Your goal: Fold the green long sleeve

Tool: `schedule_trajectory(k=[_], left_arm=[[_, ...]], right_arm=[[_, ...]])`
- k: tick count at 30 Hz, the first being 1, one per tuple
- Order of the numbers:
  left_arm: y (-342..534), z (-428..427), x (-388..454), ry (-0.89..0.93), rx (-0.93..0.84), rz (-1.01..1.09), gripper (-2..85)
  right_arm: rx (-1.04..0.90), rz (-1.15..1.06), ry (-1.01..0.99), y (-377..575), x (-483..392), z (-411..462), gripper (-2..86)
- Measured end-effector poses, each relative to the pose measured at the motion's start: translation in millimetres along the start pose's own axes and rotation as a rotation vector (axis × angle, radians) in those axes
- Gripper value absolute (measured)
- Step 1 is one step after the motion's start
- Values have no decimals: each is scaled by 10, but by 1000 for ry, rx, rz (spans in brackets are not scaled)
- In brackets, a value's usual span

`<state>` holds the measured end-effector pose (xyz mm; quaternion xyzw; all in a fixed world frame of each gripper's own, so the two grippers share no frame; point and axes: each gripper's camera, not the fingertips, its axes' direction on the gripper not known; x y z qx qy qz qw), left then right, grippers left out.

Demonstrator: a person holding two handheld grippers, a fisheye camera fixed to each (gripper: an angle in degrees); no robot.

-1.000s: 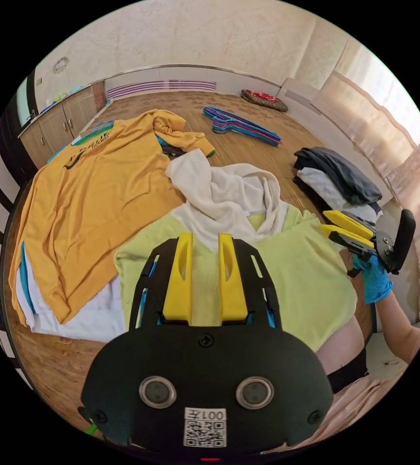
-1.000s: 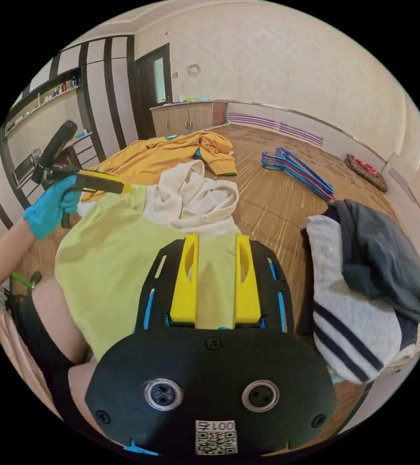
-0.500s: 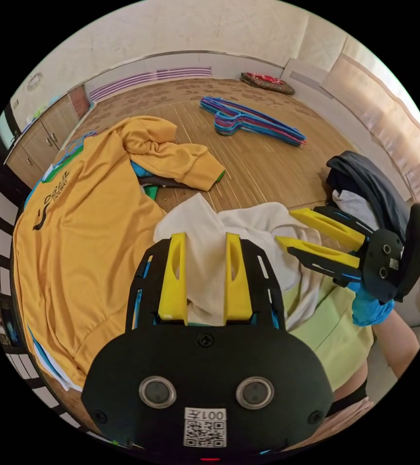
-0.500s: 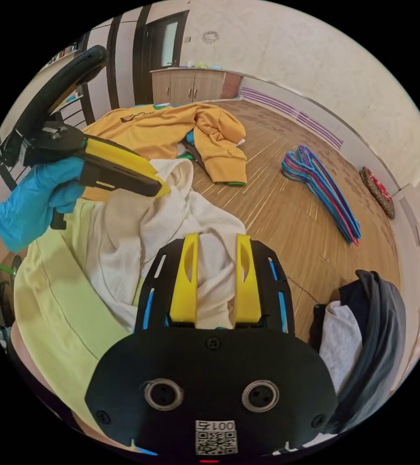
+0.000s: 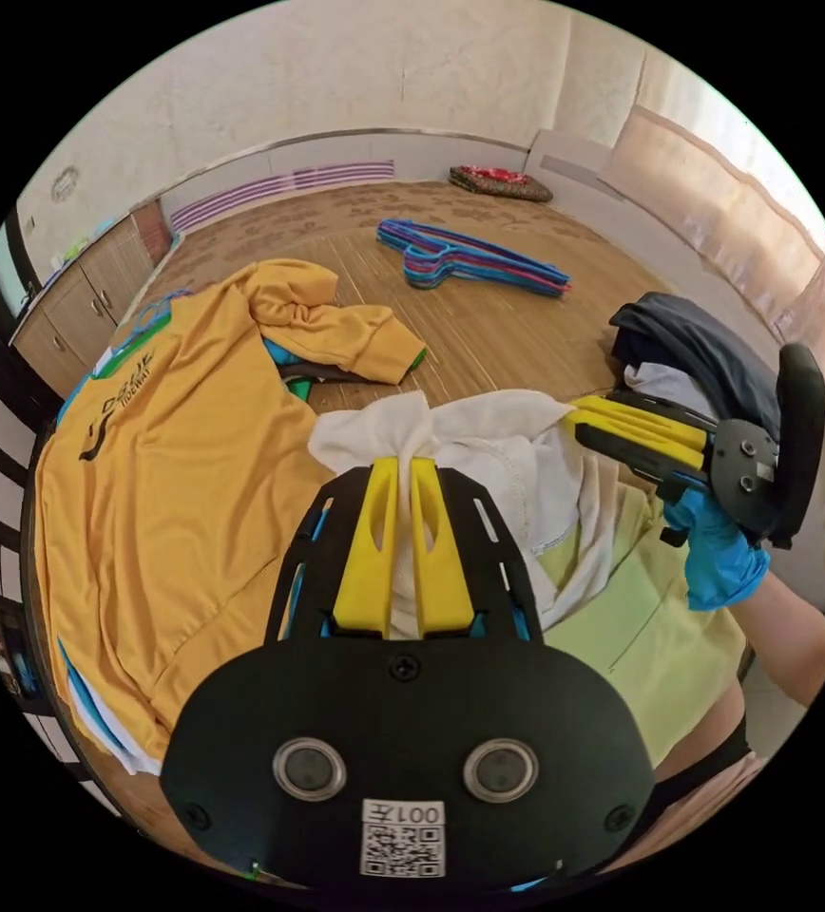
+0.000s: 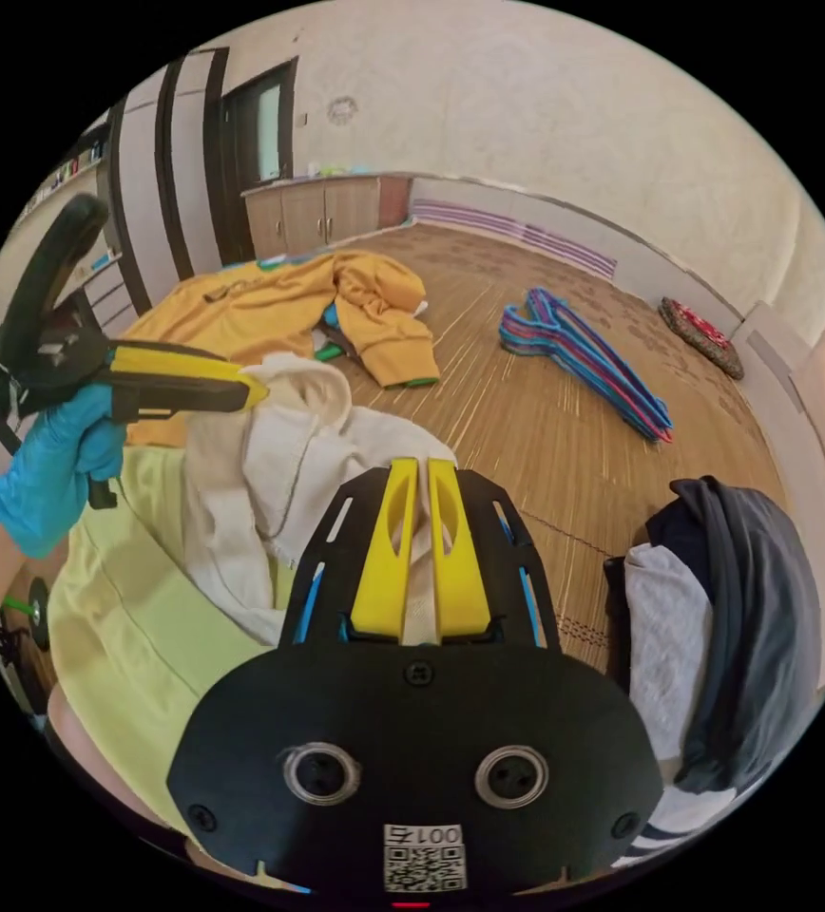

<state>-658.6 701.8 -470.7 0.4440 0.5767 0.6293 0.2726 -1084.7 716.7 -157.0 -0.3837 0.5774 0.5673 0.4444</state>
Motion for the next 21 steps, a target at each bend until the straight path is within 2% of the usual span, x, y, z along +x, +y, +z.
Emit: schedule_trajectory(k=[4,13,17,21], left_arm=[[238,-401,-61,29,92,-67,-11],[1058,-1135,-52,61,245,-108,-12],[1556,-1194,80,79,208,-84,-11],[2064,-1019,232,98,68,-61,-8]], right_arm=[[129,38,-19,65,58,-431,18],[242,81,-101,637,91,-1152,17],[174,16,-116,1004,-14,-1266,15],[-16,-112,-135,1349,-197,-1154,13]])
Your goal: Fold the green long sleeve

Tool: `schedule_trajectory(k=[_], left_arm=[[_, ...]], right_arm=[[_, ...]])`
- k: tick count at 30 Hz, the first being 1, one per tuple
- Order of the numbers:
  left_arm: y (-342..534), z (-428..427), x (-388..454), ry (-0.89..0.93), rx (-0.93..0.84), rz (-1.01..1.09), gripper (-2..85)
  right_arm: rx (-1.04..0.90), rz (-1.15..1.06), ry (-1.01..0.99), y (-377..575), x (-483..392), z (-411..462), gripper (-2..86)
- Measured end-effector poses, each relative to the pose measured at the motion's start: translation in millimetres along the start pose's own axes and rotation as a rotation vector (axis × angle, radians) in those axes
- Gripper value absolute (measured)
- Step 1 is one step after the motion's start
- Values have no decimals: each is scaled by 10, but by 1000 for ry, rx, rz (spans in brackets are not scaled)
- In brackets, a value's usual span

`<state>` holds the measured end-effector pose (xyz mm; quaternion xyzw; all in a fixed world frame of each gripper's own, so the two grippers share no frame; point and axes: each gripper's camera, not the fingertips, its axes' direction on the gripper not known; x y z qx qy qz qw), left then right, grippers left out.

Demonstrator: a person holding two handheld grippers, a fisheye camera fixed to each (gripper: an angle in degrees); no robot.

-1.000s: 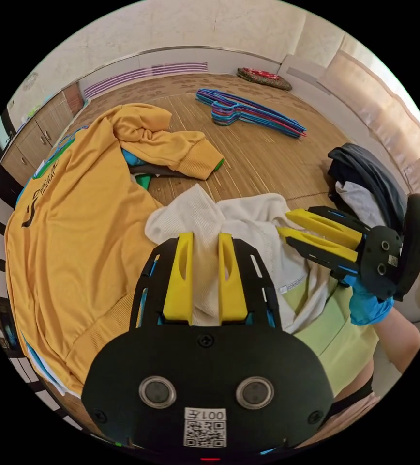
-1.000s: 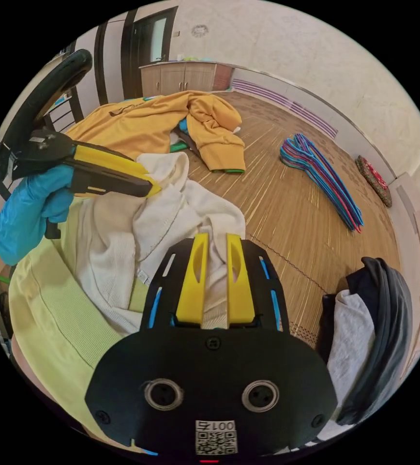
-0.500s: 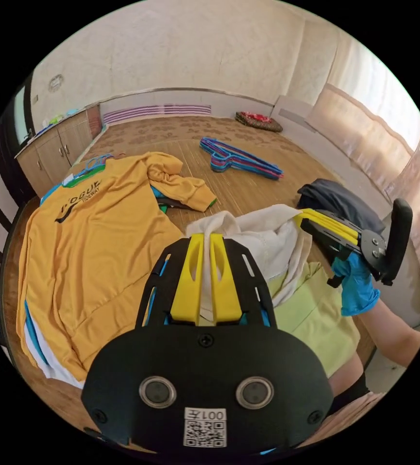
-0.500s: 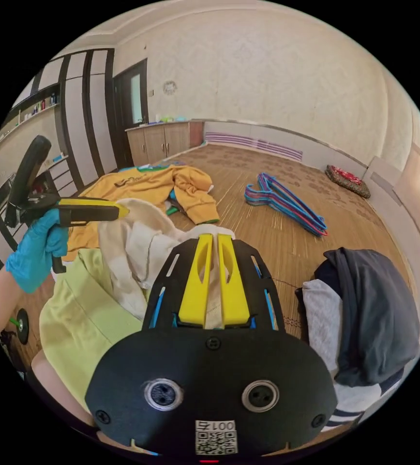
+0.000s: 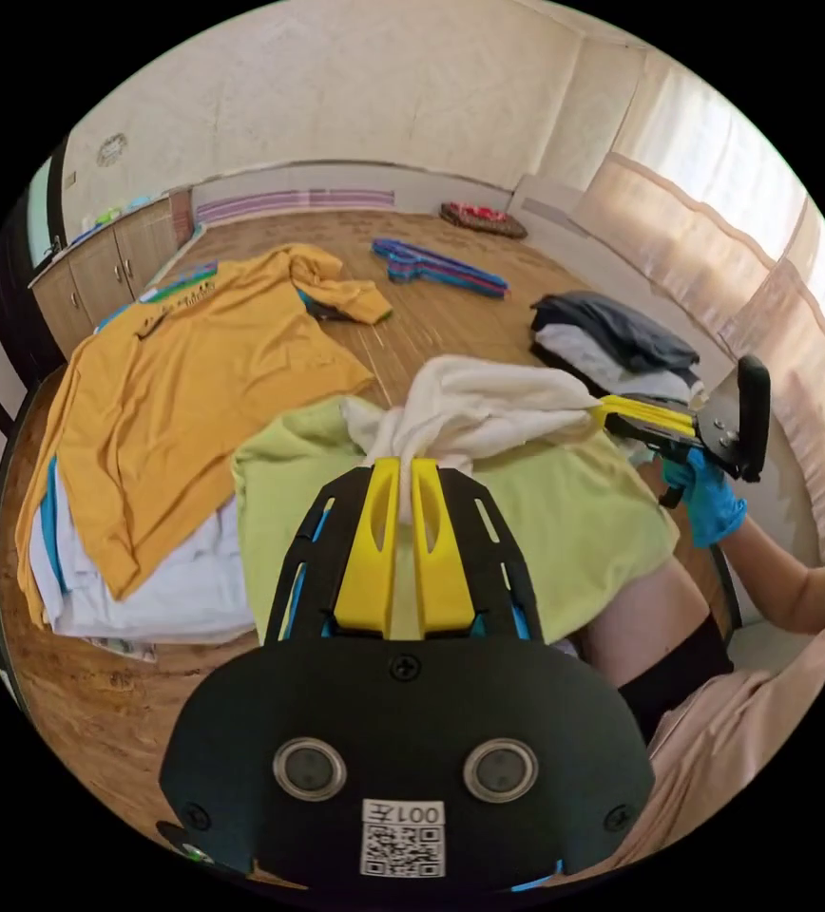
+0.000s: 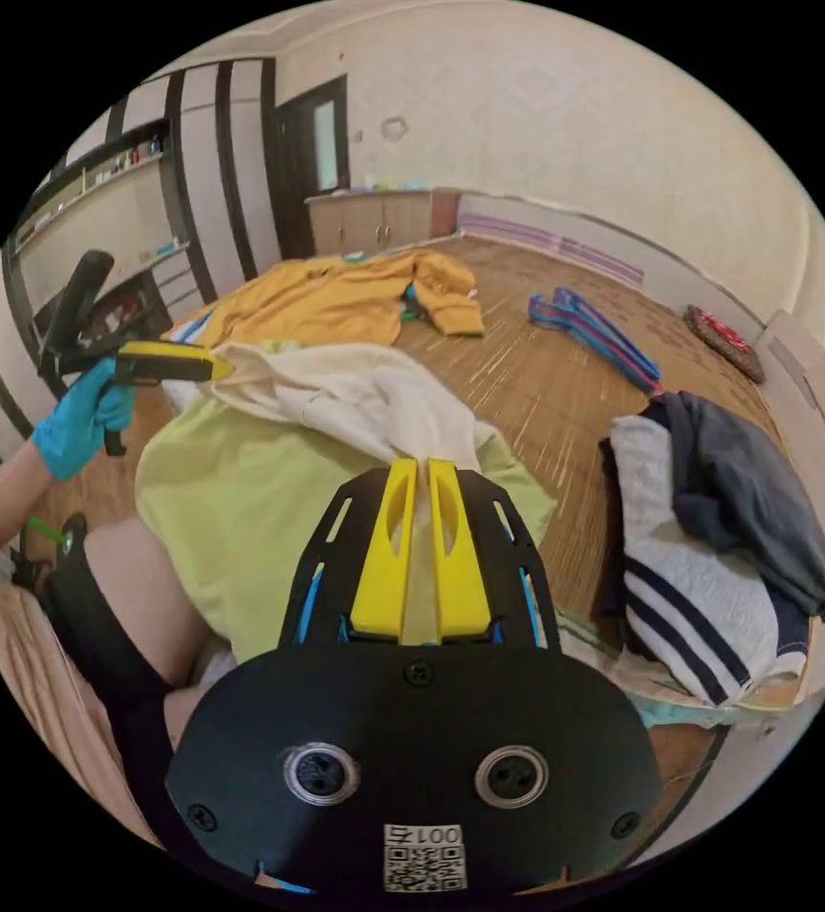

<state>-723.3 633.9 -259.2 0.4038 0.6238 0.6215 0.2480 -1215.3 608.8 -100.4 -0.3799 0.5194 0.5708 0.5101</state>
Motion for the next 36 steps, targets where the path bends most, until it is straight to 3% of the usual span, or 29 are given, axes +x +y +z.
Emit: schedule_trajectory(k=[4,11,16,21,29,36], left_arm=[[171,-43,177,17,13,91,-2],[-206,-172,460,-40,98,244,17],[-437,469,542,-63,-113,305,50],[-311,787,522,-92,-188,268,18],[-158,708,473,-74,-147,222,-9],[-143,273,533,-89,4,204,-10]], right_arm=[[-27,-149,-133,41,-128,-51,11],[91,-220,-39,-398,-250,-187,33],[-56,-163,-43,-643,-235,378,94],[-165,-62,-69,-542,-177,699,82],[-106,-33,-52,-406,-127,530,25],[-5,-35,39,-305,-203,179,20]])
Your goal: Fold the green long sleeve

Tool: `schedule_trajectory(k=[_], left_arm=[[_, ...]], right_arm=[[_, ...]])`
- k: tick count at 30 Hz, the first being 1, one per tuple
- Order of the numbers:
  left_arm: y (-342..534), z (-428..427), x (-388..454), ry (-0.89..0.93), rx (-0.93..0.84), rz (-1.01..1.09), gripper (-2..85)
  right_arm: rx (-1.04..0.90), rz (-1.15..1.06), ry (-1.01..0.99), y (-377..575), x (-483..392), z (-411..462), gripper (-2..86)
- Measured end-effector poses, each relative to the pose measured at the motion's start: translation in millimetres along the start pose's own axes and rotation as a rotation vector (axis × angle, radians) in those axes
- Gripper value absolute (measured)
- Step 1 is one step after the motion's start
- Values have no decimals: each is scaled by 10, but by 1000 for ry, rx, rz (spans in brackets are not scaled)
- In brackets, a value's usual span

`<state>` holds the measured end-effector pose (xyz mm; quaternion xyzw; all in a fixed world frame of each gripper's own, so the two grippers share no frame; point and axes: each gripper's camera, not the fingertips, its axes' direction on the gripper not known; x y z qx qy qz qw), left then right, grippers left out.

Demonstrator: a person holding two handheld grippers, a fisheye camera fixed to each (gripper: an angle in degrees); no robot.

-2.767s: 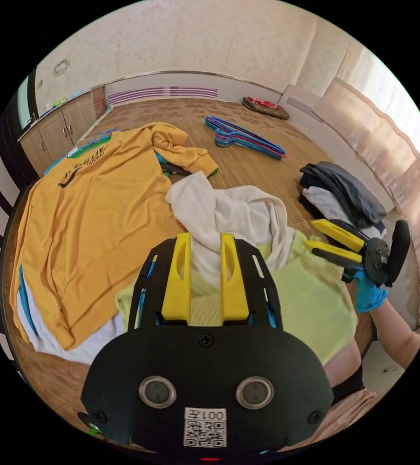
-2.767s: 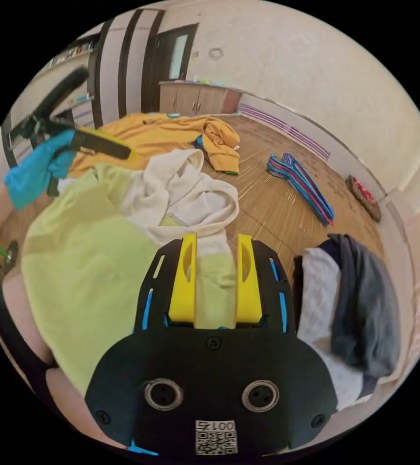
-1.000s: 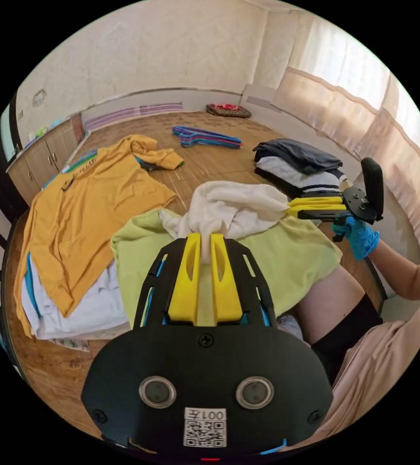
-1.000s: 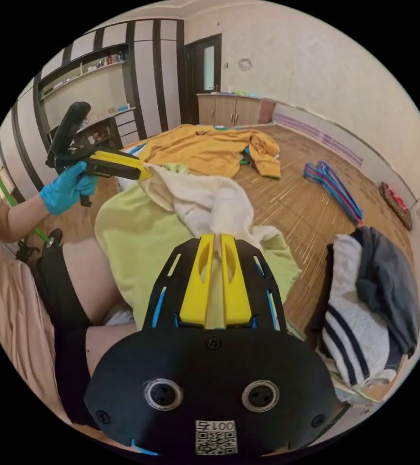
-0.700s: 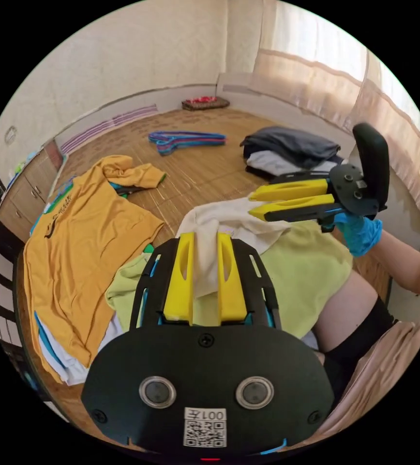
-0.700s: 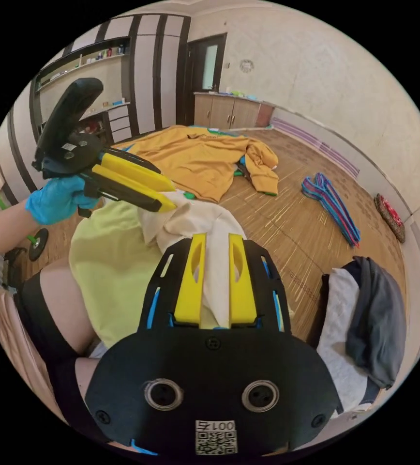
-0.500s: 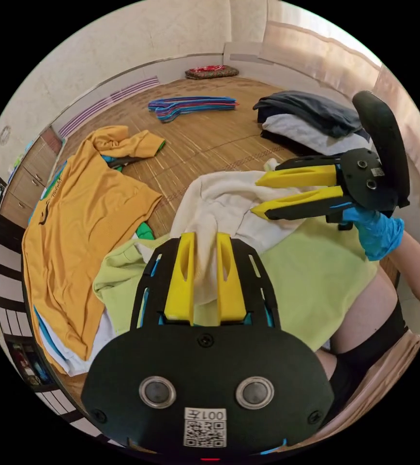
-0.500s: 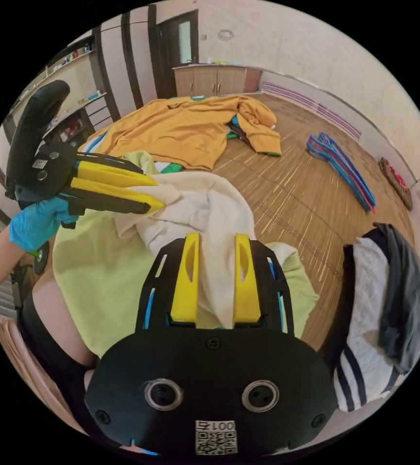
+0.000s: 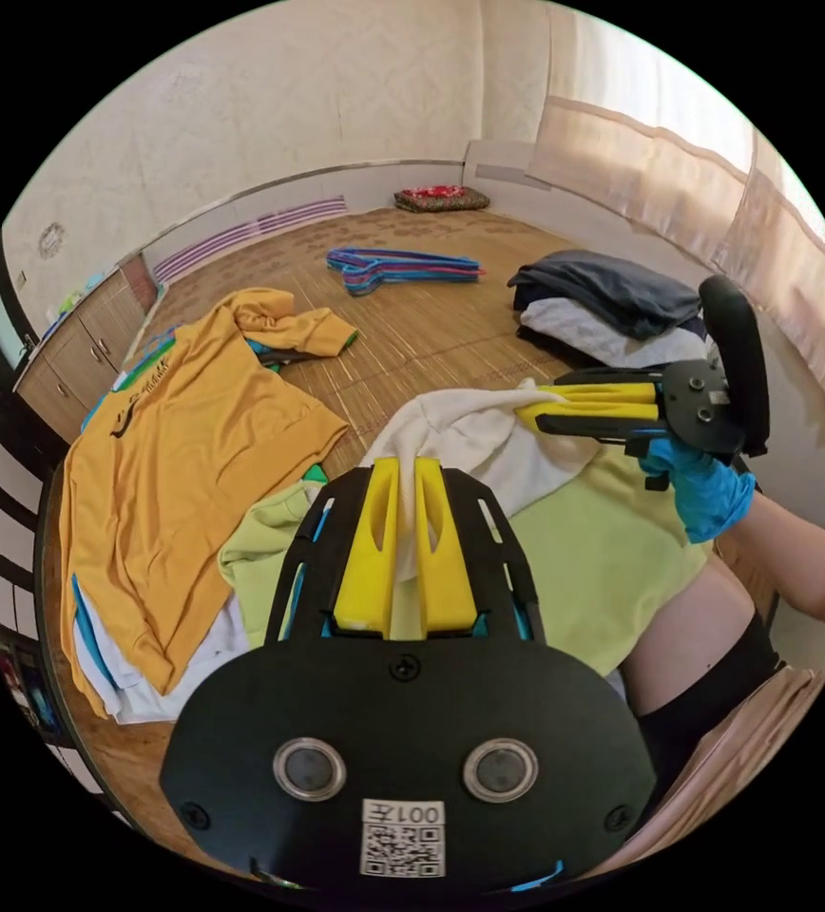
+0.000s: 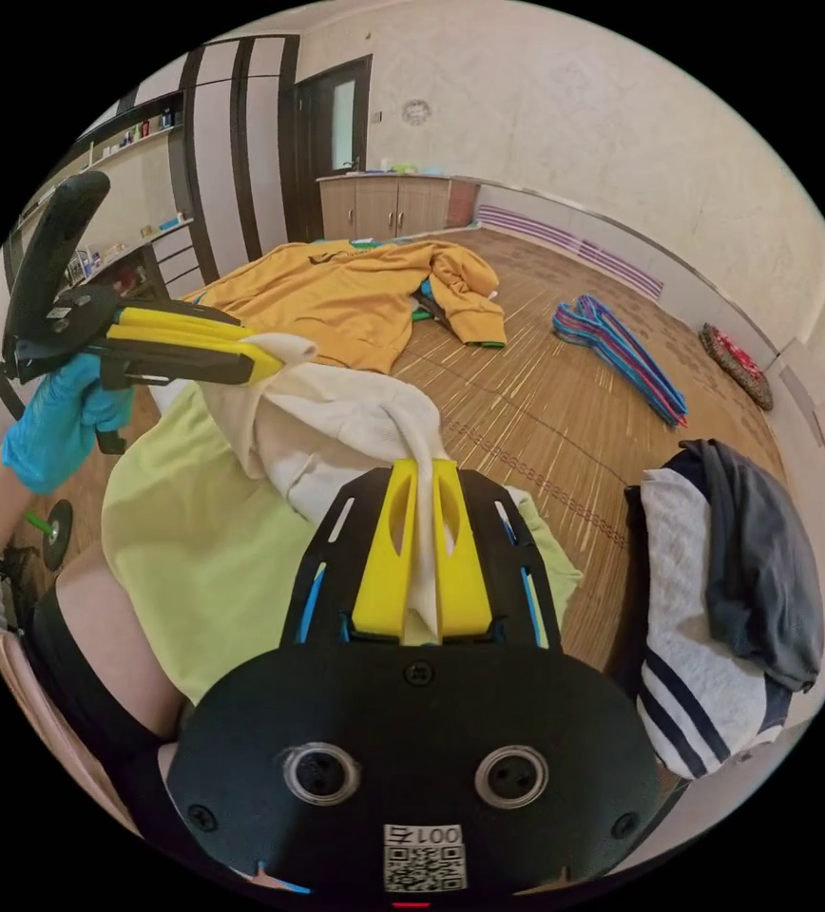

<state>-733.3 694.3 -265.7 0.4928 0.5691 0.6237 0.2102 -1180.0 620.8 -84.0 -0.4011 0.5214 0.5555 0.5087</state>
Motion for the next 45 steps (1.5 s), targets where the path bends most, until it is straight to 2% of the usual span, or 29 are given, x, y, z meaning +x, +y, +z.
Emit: schedule_trajectory(k=[7,14,20,25,32,36,40,45], left_arm=[[178,-438,63,0,107,-20,-10],[585,-627,189,17,108,41,-10],[981,-443,214,56,-29,55,-10],[1224,-287,132,121,-126,-43,-9],[1400,-387,-125,149,-128,-173,-14],[1379,-525,-282,29,-128,-182,-16],[1323,-585,-407,86,-52,-192,-13],[1140,-358,-324,133,-58,-105,-3]], right_arm=[[129,11,25,208,-77,-534,20],[194,33,-86,583,-179,-969,21],[63,-87,-163,906,-437,-961,19],[-117,-198,-286,1085,-570,-852,10],[-147,-336,-360,1108,-520,-1129,9],[-149,-401,-415,1077,-430,-1310,13],[-27,-278,-323,1043,-239,-1369,32],[-48,-178,-266,971,-126,-1094,80]])
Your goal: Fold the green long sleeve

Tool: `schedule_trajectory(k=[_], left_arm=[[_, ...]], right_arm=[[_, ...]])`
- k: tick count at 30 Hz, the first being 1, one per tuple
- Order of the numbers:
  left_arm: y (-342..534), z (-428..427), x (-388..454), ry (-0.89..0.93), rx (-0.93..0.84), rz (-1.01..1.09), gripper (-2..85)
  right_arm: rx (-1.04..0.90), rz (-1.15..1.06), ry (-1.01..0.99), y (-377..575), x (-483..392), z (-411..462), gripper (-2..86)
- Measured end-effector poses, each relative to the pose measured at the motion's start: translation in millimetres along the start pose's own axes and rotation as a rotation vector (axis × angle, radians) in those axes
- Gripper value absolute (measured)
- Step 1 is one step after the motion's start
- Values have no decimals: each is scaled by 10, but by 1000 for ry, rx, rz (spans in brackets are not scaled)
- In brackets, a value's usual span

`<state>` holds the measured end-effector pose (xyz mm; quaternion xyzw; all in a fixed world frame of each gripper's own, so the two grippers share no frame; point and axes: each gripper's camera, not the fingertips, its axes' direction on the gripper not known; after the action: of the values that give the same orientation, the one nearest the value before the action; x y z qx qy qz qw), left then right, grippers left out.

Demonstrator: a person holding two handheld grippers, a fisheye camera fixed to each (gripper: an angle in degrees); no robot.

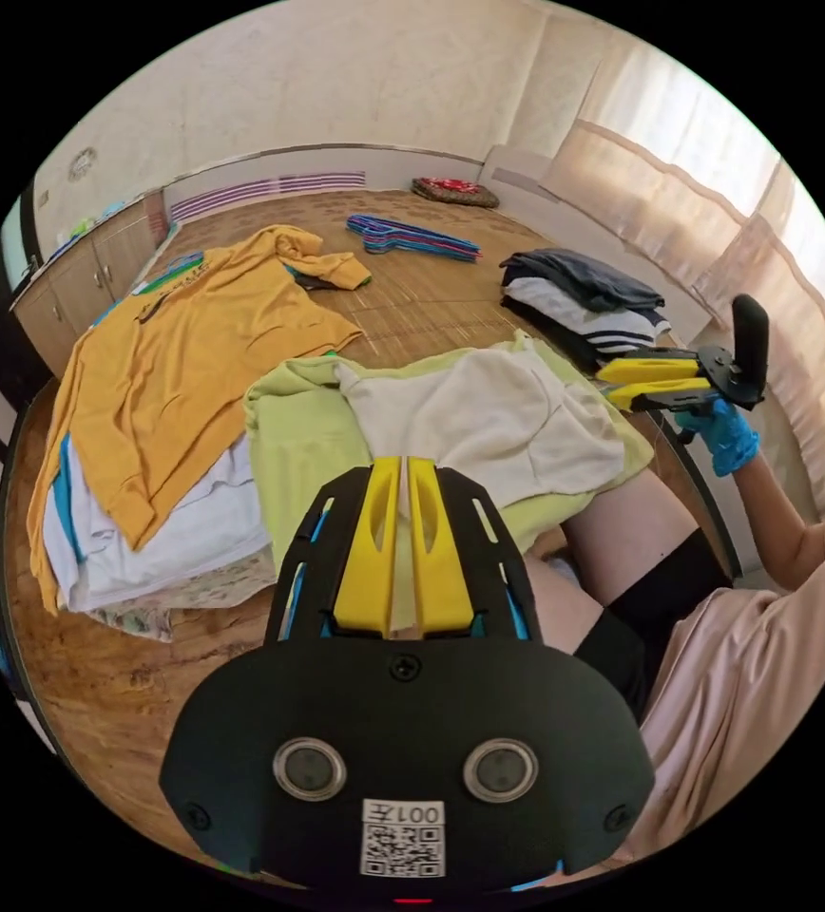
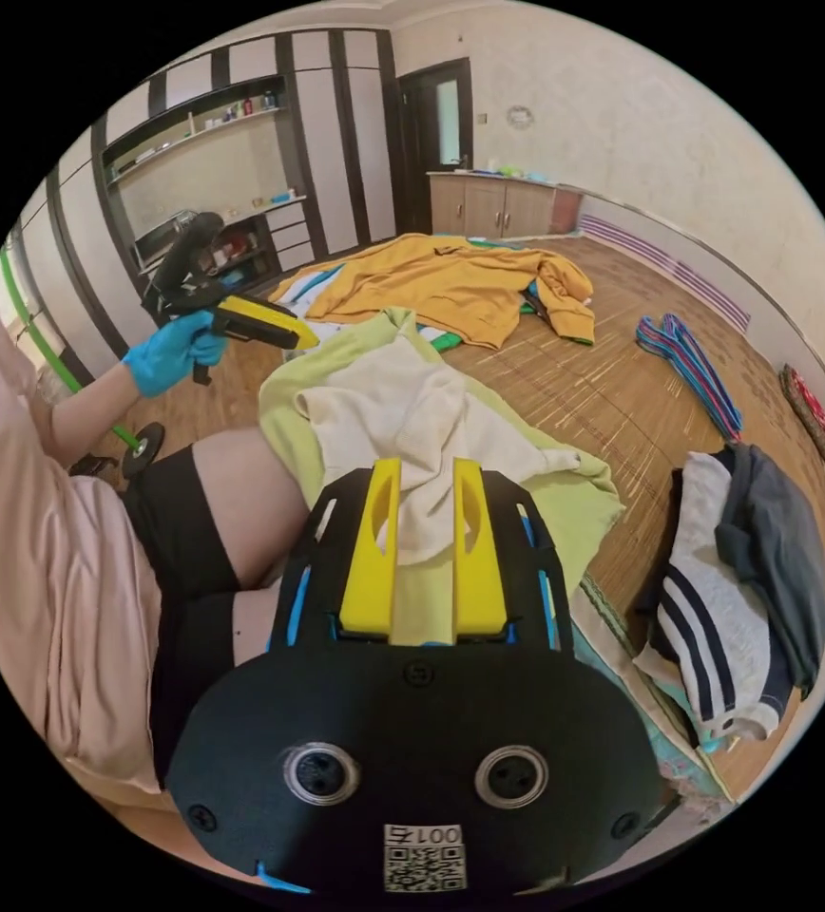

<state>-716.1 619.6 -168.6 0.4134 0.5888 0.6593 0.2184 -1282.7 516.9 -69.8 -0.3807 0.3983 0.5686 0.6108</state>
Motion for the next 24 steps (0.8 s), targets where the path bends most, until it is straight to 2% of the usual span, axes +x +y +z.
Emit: schedule_trajectory(k=[8,13,24], left_arm=[[-315,405,332,64,-17,306,51],[-423,682,478,120,-102,503,68],[-397,633,461,216,-59,532,66]], right_arm=[[-69,-26,-23,-77,43,419,80],[-38,-28,-58,-77,82,423,33],[132,15,-25,-180,49,141,10]])
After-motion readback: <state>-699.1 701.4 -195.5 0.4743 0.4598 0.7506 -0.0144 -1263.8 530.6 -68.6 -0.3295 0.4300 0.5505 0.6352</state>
